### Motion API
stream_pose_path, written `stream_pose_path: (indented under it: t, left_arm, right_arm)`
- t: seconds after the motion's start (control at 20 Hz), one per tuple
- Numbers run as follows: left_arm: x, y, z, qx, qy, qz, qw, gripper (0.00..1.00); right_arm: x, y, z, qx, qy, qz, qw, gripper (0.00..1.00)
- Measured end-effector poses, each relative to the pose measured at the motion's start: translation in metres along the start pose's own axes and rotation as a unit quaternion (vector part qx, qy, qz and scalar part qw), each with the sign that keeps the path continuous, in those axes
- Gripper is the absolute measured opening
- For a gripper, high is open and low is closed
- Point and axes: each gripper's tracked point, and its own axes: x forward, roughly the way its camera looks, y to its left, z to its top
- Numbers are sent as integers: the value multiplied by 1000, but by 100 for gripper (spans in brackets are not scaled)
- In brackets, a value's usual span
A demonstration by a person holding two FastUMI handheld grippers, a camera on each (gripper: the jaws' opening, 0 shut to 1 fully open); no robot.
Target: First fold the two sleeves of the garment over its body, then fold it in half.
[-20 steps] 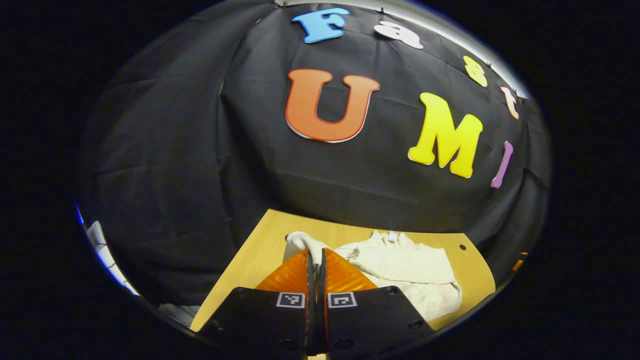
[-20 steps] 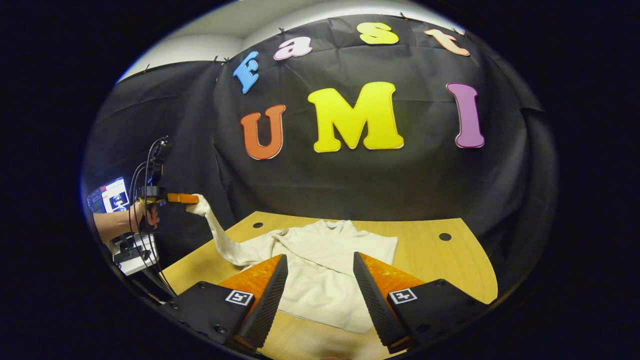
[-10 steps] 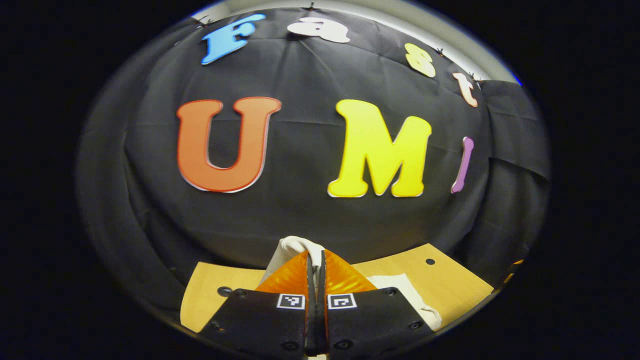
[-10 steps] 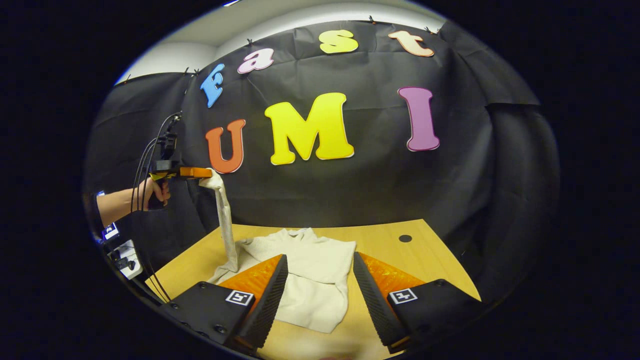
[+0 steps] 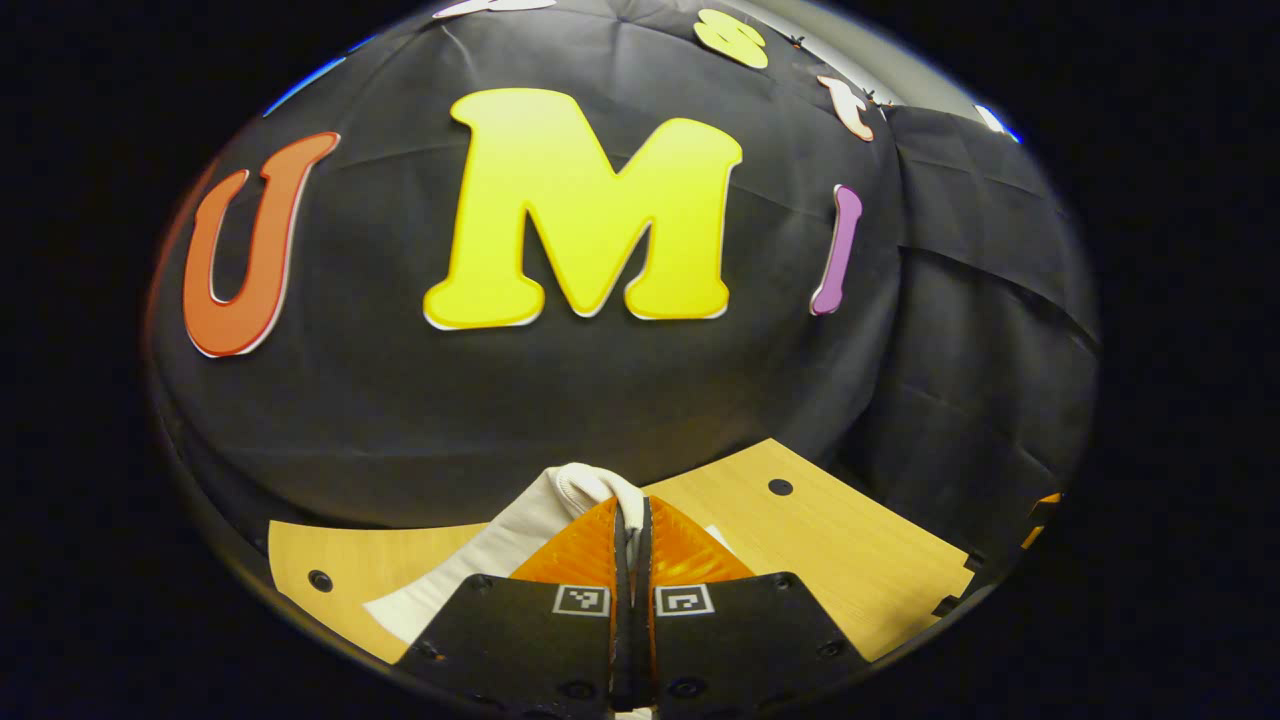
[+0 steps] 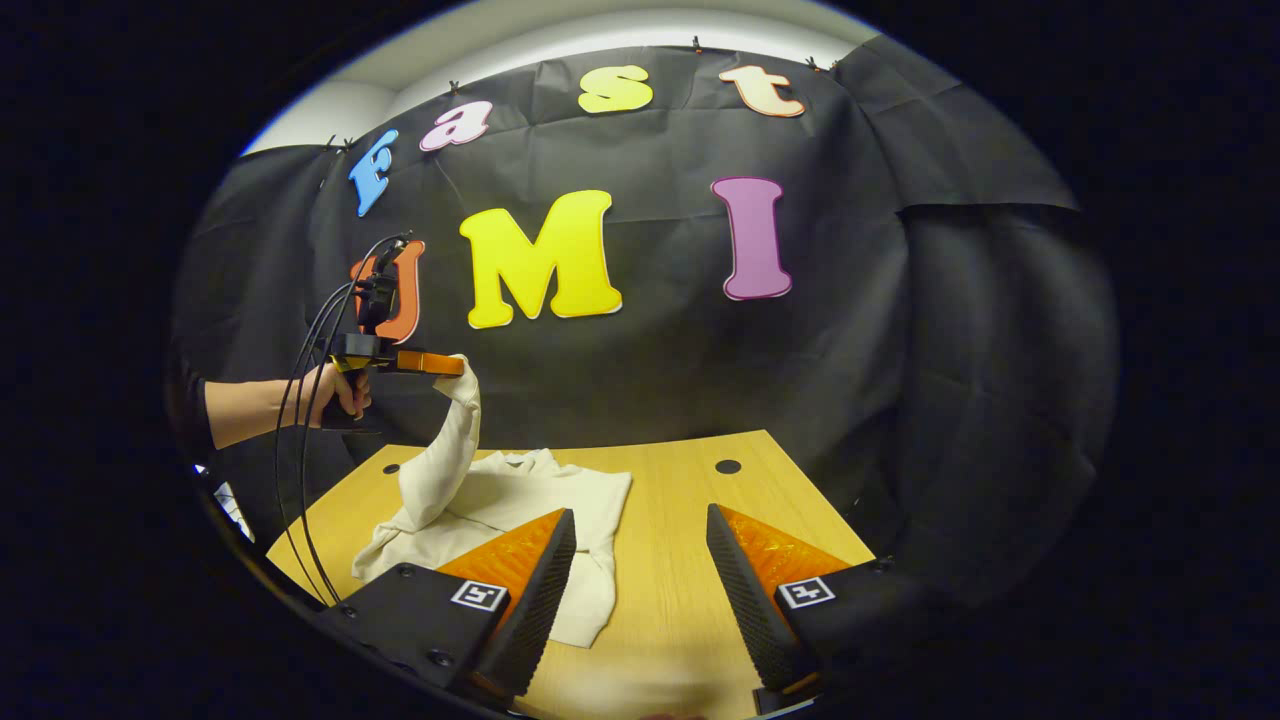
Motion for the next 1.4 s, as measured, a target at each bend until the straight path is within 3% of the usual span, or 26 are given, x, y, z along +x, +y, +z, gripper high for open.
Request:
stream_pose_path:
  t: [0.25, 0.55, 0.85, 0.95, 1.0, 1.15, 1.2, 1.25, 1.35, 1.4]
  left_arm:
    - [64, -48, -65, 11, 63, -36, 997, 3]
    - [126, -94, -161, 19, 146, -54, 988, 3]
    - [162, -105, -191, 54, 159, -33, 985, 4]
    - [169, -109, -194, 43, 155, -36, 986, 11]
    - [167, -115, -196, 34, 157, -47, 986, 19]
    - [155, -123, -191, 7, 151, -51, 987, 53]
    - [148, -120, -184, 1, 139, -41, 989, 62]
    - [140, -115, -174, -2, 121, -27, 992, 53]
    - [124, -104, -155, -18, 81, -3, 997, 66]
    - [110, -101, -149, -27, 71, 5, 997, 79]
  right_arm:
    - [-12, -25, -9, 2, 16, -35, 999, 83]
    - [-24, -40, -18, 5, 37, -69, 997, 83]
    - [-29, -38, -20, -5, 48, -81, 996, 83]
    - [-29, -38, -21, -8, 52, -82, 995, 83]
    - [-29, -37, -20, -9, 53, -83, 995, 83]
    - [-27, -30, -18, -11, 53, -77, 996, 83]
    - [-24, -26, -16, -14, 52, -73, 996, 83]
    - [-22, -23, -14, -16, 49, -69, 996, 83]
    - [-16, -15, -10, -20, 44, -60, 997, 83]
    - [-12, -9, -8, -21, 42, -53, 998, 82]
